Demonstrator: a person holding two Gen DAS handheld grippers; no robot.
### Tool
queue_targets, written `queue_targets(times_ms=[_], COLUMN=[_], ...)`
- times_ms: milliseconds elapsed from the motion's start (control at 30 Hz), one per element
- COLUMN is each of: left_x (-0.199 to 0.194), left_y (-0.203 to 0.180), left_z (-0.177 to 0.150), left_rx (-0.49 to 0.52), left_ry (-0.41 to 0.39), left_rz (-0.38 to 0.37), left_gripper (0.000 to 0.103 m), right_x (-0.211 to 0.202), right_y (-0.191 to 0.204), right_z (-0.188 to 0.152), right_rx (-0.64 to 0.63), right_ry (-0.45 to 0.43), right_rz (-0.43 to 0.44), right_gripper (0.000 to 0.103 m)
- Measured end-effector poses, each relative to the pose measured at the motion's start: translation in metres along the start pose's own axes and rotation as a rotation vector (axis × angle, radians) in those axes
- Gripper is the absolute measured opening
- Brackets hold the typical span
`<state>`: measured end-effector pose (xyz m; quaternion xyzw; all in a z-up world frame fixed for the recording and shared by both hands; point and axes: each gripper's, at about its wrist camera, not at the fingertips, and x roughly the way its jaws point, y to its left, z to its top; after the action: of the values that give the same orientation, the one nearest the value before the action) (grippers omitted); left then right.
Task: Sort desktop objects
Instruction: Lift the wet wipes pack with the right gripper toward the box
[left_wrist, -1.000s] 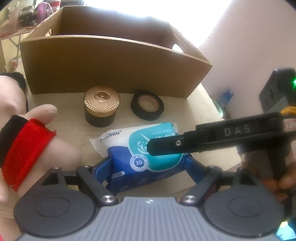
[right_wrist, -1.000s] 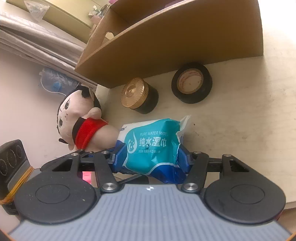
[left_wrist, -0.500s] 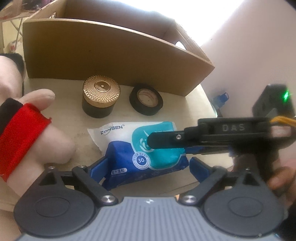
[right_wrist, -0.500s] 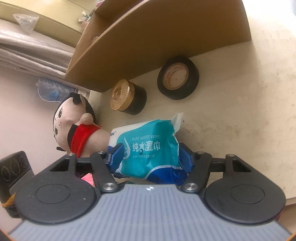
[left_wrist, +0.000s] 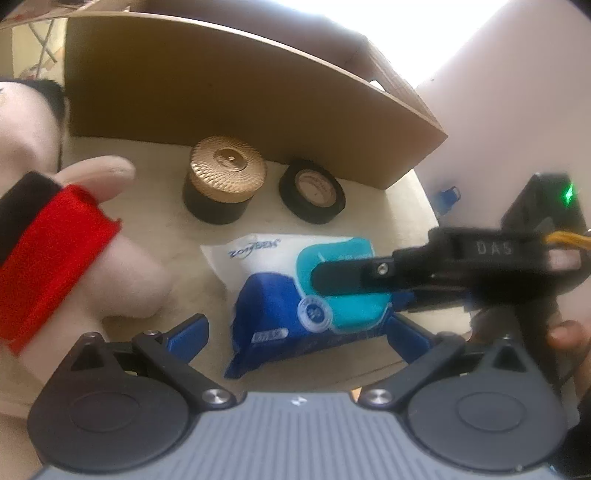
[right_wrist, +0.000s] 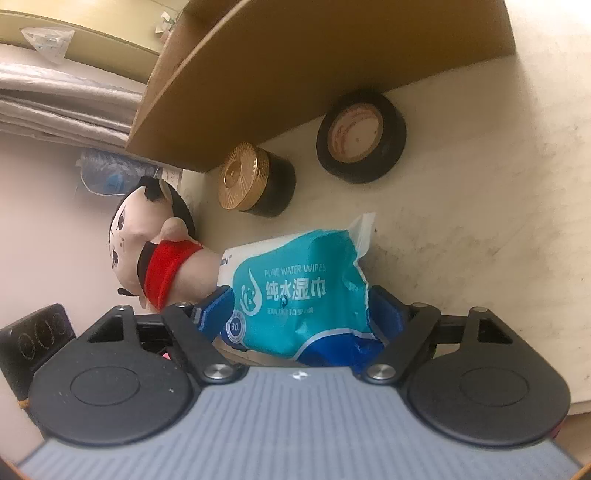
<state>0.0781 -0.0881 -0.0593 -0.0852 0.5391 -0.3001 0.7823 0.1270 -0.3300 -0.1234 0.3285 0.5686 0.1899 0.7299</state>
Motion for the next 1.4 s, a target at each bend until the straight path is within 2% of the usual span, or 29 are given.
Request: queue_targets(times_ms=[233,300,533,700,1400], left_x=[0.017,0.019,0.017,0.013,-0.028], left_y=[-0.005,-0.010,-0.020,-0.024,-0.051], left_z=[0.005,0.004,-0.001,-0.003,0.000], left_rx=[0.015,0.028,0.078,0.093,0.156], left_ry=[0.039,0.038,0.034,0.033,-0.059], left_rz=[-0.020,-0.006,0.033,0.052,0.101], left_gripper=[0.103,0.103,0.103,0.102,0.102], right_x=[0.005,0.005,0.004,0.003,-0.027], right_y=[-0.003,-0.003,0.001,0.003,0.034], right_z=[0.003,0.003,0.001,-0.004,-0.009], right_rx=[0.018,0.009,0.001,0.006,-0.053], right_ry=[0.002,0.001,-0.010,-0.008,-0.054], right_rz=[0.043,0.043,0.026,0.016,0.045], right_gripper=[0.083,0.083,0.072,0.070,0.070])
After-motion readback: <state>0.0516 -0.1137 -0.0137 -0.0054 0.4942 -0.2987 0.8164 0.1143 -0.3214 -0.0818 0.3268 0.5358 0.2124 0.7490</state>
